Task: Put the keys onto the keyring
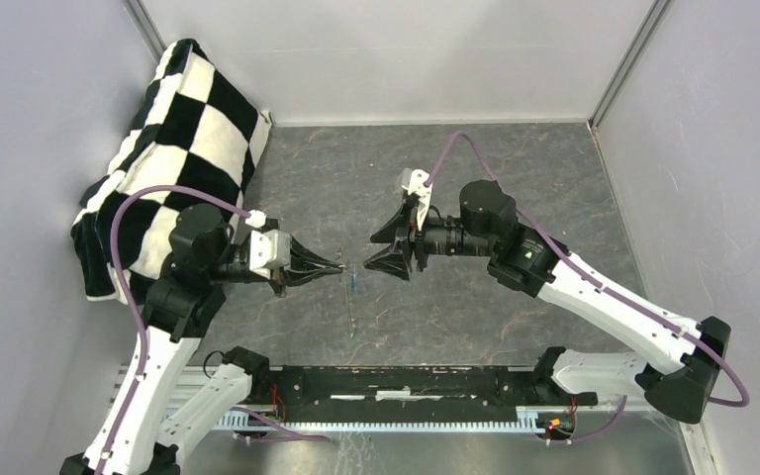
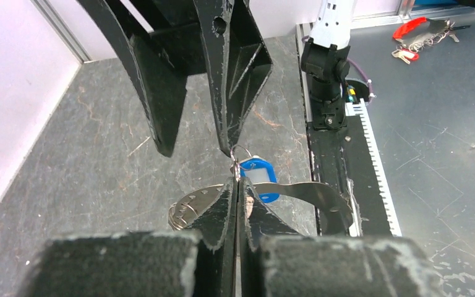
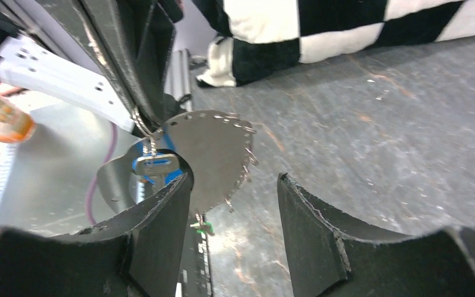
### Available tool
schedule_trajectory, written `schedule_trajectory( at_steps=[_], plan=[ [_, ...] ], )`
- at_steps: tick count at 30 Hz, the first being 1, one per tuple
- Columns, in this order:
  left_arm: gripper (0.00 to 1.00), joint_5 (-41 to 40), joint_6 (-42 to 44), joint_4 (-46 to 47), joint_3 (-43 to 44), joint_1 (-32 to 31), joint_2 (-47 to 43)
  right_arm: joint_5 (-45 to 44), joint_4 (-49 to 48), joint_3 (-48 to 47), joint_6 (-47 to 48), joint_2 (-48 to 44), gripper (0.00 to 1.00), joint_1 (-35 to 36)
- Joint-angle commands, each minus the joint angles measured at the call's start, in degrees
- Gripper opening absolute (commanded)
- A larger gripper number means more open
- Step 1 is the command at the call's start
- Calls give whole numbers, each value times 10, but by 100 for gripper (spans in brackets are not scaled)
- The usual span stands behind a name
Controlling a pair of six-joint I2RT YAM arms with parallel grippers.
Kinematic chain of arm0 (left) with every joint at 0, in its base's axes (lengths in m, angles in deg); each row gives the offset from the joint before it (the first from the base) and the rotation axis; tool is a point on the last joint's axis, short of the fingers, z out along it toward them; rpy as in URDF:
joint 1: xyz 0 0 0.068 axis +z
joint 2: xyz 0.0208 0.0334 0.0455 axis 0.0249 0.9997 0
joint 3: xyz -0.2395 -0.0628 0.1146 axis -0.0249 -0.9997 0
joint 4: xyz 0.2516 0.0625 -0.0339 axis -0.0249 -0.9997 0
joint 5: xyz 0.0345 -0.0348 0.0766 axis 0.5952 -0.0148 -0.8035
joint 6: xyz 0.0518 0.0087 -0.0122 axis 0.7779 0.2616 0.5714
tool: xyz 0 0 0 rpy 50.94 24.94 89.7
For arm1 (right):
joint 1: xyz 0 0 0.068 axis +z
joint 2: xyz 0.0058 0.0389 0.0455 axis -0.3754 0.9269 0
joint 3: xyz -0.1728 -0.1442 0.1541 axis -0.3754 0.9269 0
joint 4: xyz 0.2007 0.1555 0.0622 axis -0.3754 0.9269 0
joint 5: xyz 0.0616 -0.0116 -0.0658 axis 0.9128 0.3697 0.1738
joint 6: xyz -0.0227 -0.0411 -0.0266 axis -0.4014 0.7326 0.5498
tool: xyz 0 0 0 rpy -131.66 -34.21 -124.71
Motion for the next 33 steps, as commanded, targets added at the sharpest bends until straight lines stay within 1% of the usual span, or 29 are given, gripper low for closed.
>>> schedule_trajectory(
  at_steps=[1, 6, 12, 17, 20, 24, 25, 26, 30, 33],
  plan=[
    [2, 20, -19, 48, -1, -2, -4, 93, -155, 21, -123, -16, 60, -4],
    [2, 14, -22, 72, -11, -2, -12, 132, -217, 40, -171, -19, 60, -6],
    [2, 4, -75, 133, -29, -2, -23, 145, -229, 44, -194, -16, 59, -10],
    [2, 4, -119, 175, -39, -2, -28, 138, -238, 41, -210, -6, 52, -11],
    [2, 2, -137, 193, -41, -2, -31, 140, -252, 41, -224, 1, 42, -12],
    [2, 1, -153, 212, -41, -2, -33, 137, -254, 39, -235, 7, 22, -14],
    [2, 1, -158, 217, -42, -2, -32, 137, -254, 39, -236, 8, 18, -15],
    [2, 0, -161, 225, -44, -2, -33, 137, -255, 39, -237, 8, 15, -16],
    [2, -2, -176, 246, -47, -2, -34, 137, -255, 42, -239, 6, 9, -17],
    [2, -3, -184, 257, -48, -2, -33, 137, -255, 44, -239, 2, 0, -19]
  ],
)
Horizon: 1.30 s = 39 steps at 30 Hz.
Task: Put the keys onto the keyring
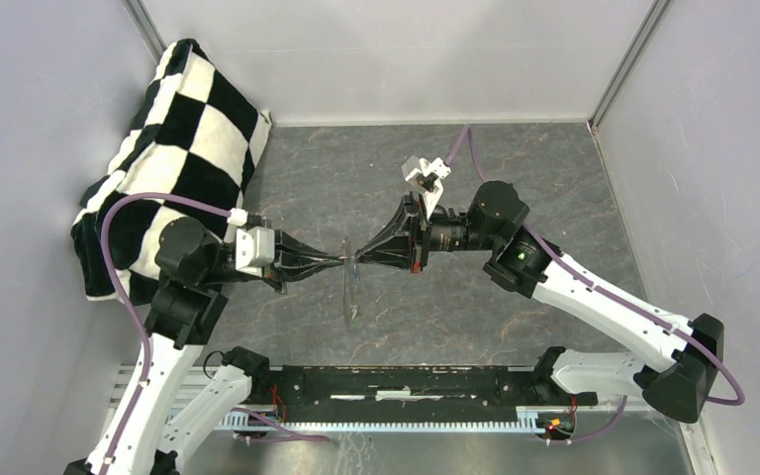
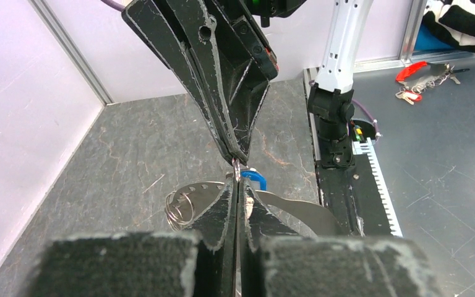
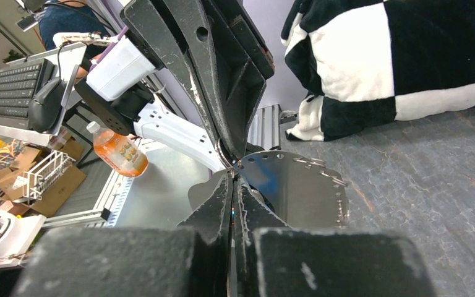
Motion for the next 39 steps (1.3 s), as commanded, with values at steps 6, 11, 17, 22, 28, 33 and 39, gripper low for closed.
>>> schedule_trajectory(
  at_steps=[6, 11, 17, 22, 28, 33, 39],
  plan=[
    [2, -4, -57, 78, -5, -2, -3, 6, -26, 11, -9, -10, 0, -5],
    [2, -3, -72, 117, -14, -2, 1, 18, -60, 31, -35, -8, 1, -6],
    [2, 2, -96, 138, -22, -2, 8, 42, -75, 25, -41, 0, 16, -6],
    [2, 3, -104, 149, -27, -3, 11, 41, -4, -13, 20, -8, 37, -11],
    [2, 12, -104, 140, -29, -4, 10, -15, 103, -76, 161, -44, 51, -23],
    [2, 16, -114, 138, -27, -4, 15, 1, 61, -65, 220, -56, 59, -23],
    [2, 22, -137, 148, -24, -4, 22, 51, 25, -60, 238, -35, 56, -22]
  ],
)
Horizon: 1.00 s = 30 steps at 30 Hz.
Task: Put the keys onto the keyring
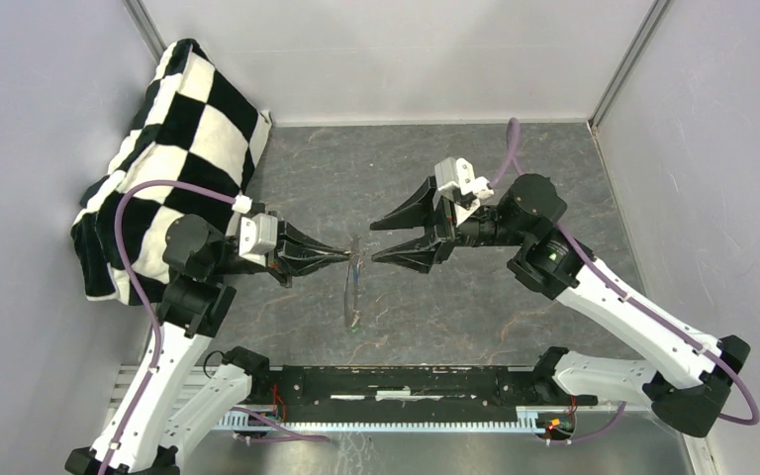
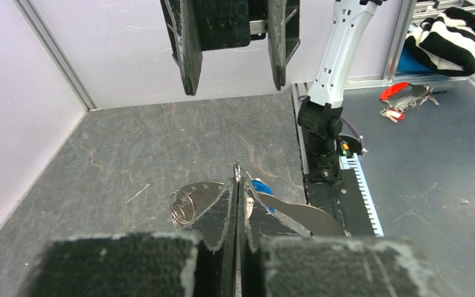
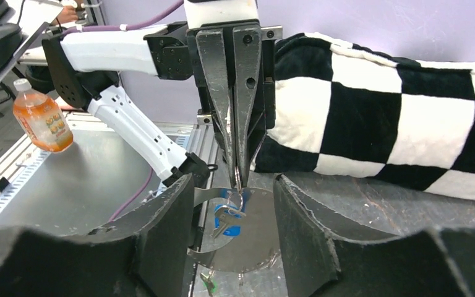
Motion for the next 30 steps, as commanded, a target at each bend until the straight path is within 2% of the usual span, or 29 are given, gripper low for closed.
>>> schedule_trajectory(
  at_steps=[1, 6, 19, 22, 27, 30],
  plan=[
    [2, 15, -42, 32, 7, -1, 2, 38, -37, -11, 33, 23, 54, 0],
    [2, 19, -42, 32, 9, -2, 6, 62, -58, -23, 14, 47, 48, 4],
    [2, 19, -37, 30, 12, -2, 2, 72, -65, -20, -7, 78, 45, 11],
    [2, 20, -36, 30, 12, -1, 2, 73, -66, -21, -10, 86, 41, 12],
    [2, 19, -30, 24, 13, -2, -1, 72, -59, -26, -12, 91, 25, 13],
    [2, 19, -14, 4, 14, -2, -2, 62, -31, -36, -1, 94, 5, 13]
  ],
)
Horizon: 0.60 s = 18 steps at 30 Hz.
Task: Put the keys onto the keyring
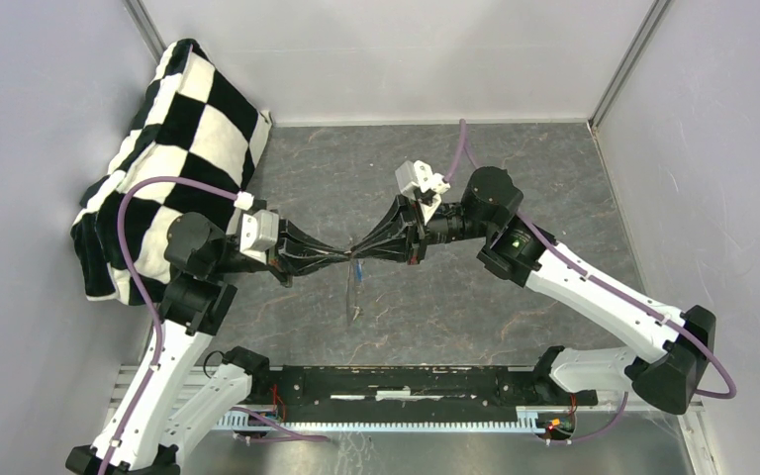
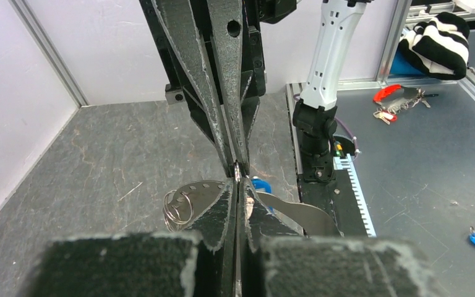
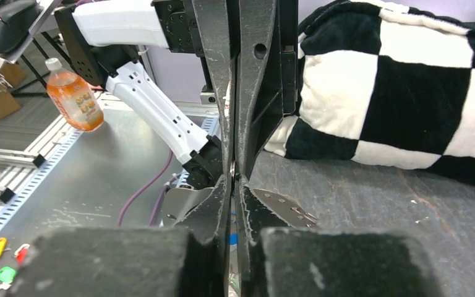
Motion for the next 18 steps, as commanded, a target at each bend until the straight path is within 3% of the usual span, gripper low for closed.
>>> schedule_trajectory(
  at_steps=[1, 2, 4, 8, 18],
  plan=[
    [2, 6, 18, -11, 15, -2, -7, -15, 29, -42, 12, 6, 1, 3],
    [4, 2, 33, -40, 18, -2, -6, -25, 50, -48, 21, 6, 1, 3],
    [24, -14, 98, -112, 30, -2, -1, -40, 96, -70, 43, 11, 1, 3],
    [40, -28, 203, -237, 52, -2, 11, -76, 211, -121, 82, 26, 1, 5],
    [45, -53, 359, -394, 66, -2, 31, -187, 450, -267, 186, 98, 1, 59]
  ],
)
